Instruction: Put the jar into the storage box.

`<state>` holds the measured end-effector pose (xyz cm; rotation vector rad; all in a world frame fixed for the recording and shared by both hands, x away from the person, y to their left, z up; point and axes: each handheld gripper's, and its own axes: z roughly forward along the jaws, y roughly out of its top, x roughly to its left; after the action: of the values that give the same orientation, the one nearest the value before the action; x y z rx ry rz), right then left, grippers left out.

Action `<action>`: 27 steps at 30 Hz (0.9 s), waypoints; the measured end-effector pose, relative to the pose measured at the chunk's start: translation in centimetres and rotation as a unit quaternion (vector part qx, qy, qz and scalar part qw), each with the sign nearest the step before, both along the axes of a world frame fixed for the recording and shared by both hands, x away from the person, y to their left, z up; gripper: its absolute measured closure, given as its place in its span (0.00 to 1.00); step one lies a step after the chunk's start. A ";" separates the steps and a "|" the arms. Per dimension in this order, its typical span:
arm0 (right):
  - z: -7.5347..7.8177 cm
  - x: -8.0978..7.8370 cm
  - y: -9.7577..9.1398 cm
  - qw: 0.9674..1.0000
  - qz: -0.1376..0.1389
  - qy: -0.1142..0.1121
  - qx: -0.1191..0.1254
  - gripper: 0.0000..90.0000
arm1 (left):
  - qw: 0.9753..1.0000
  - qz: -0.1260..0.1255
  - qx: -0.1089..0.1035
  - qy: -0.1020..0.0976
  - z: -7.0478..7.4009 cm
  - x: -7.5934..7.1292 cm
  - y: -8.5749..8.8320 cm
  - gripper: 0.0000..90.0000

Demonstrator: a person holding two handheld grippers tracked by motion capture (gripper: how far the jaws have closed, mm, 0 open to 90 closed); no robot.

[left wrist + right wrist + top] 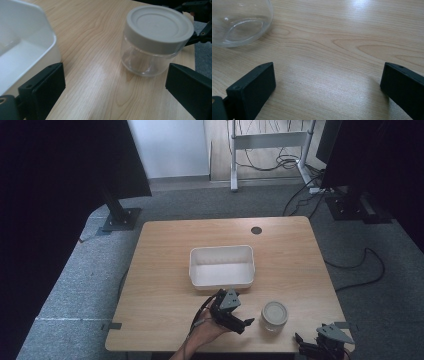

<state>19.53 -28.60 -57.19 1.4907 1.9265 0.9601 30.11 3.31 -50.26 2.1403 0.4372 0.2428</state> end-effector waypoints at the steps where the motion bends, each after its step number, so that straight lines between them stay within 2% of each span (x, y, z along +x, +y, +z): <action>1: 0.0 0.0 0.0 1.000 0.000 0.000 0.000 0.00 | 1.000 -0.003 0.001 0.000 0.0 0.0 -0.2 0.03; 27: 0.0 0.0 0.0 1.000 0.003 0.000 0.000 0.00 | 0.998 -0.057 0.001 0.008 -0.9 -0.6 -4.9 0.03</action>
<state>19.50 -28.63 -57.20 1.4850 1.9320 0.9631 29.52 -1.60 -51.19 2.1625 0.3232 0.1618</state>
